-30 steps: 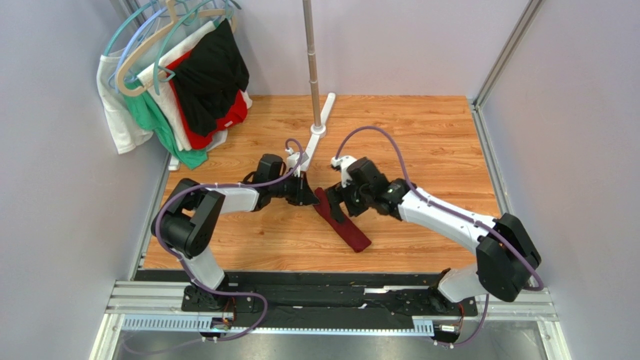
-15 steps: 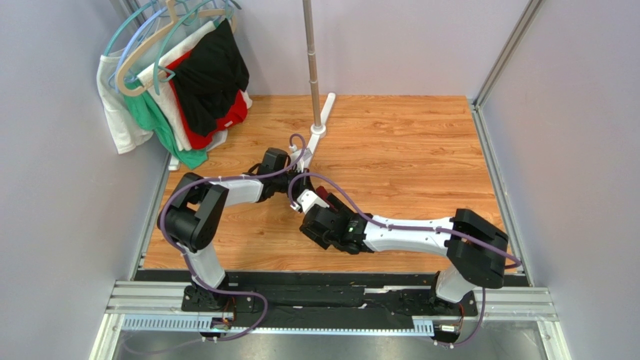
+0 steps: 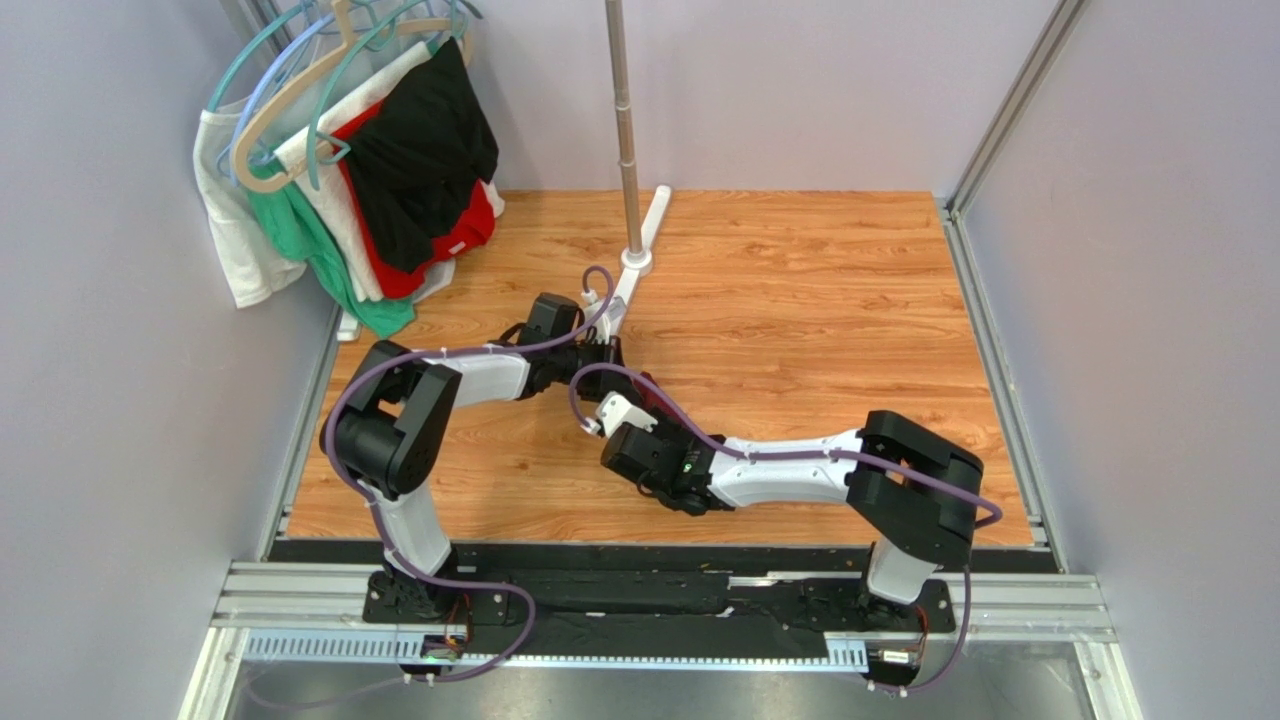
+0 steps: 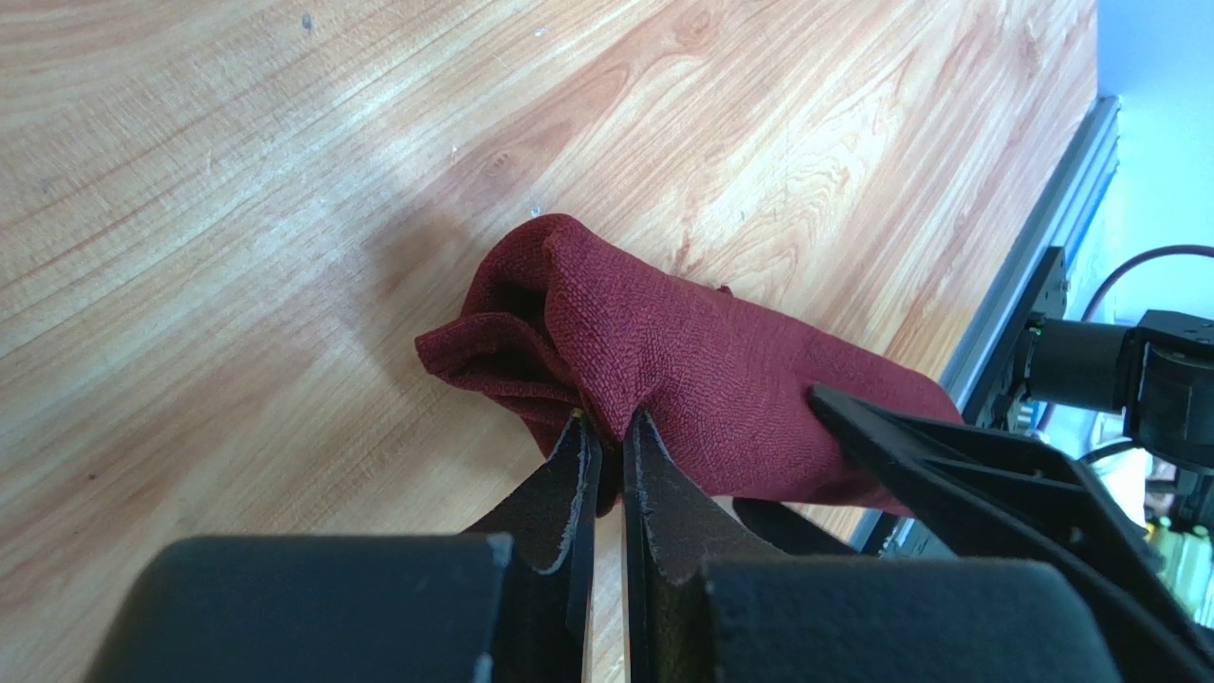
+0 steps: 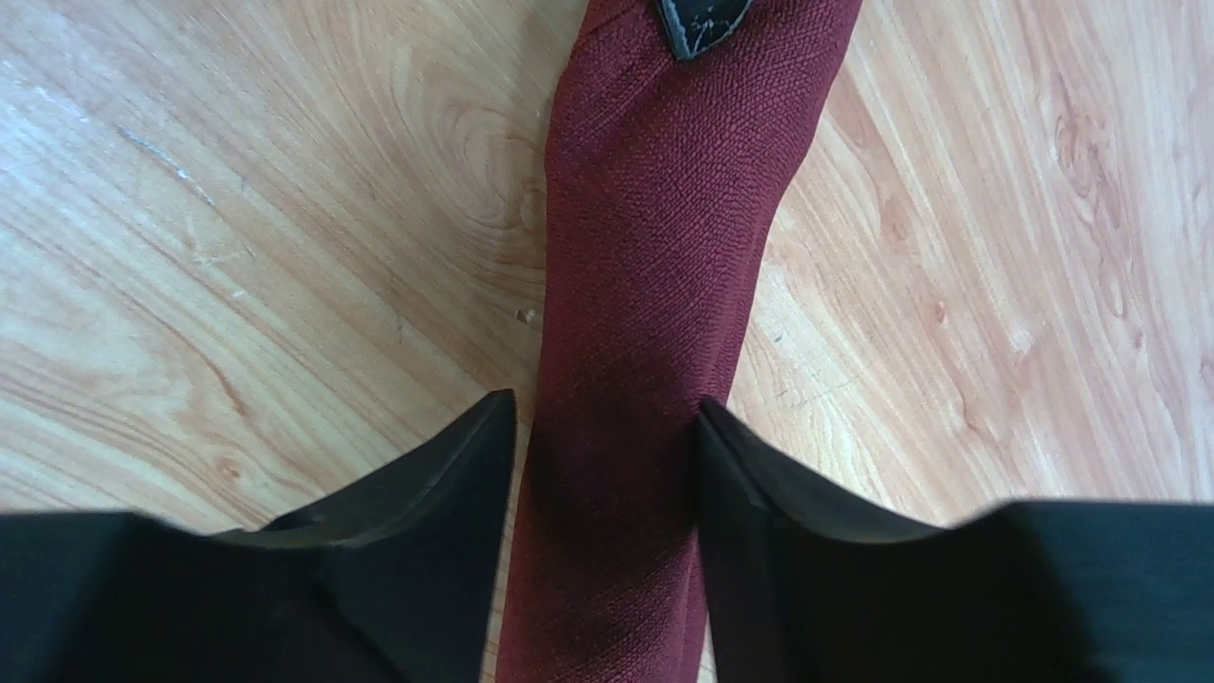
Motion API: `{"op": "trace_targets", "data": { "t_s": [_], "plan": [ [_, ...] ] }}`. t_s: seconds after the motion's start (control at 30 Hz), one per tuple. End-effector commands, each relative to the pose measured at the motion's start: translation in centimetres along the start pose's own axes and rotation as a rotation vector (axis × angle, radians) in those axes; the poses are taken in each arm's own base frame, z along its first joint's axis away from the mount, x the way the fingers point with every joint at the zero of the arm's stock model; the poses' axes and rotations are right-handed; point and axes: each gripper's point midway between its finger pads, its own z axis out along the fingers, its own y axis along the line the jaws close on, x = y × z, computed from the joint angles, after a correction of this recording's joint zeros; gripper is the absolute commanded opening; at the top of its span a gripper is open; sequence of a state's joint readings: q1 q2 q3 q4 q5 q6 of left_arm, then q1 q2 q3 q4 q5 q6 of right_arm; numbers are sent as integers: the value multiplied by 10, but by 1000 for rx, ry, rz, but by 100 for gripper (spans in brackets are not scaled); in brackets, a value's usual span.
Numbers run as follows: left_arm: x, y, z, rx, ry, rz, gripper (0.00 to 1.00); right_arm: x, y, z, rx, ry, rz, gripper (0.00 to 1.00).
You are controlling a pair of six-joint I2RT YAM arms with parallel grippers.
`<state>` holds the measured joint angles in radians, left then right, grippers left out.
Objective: Fold the napkin, place the utensils inside, and roll it up
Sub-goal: Roll the napkin at the center of the board.
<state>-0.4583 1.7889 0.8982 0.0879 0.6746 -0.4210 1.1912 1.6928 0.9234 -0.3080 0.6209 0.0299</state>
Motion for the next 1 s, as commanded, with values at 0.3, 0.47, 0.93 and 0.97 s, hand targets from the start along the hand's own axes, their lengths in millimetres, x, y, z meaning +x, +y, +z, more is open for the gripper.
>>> {"op": "trace_targets", "data": {
  "t_s": [0.3,0.47,0.93,0.97],
  "plan": [
    [-18,-20,-9,38,-52,48,39,-5,-4,11,-183,34,248,30],
    [-37,-29,-30,7,-129,85,67,-11,-9,3,-305,28,380,30],
    [-24,-22,-47,6,-180,94,75,-11,-20,6,-562,11,639,29],
    [-23,-22,-46,15,-182,86,75,-11,-23,7,-561,8,651,28]
  ]
}}
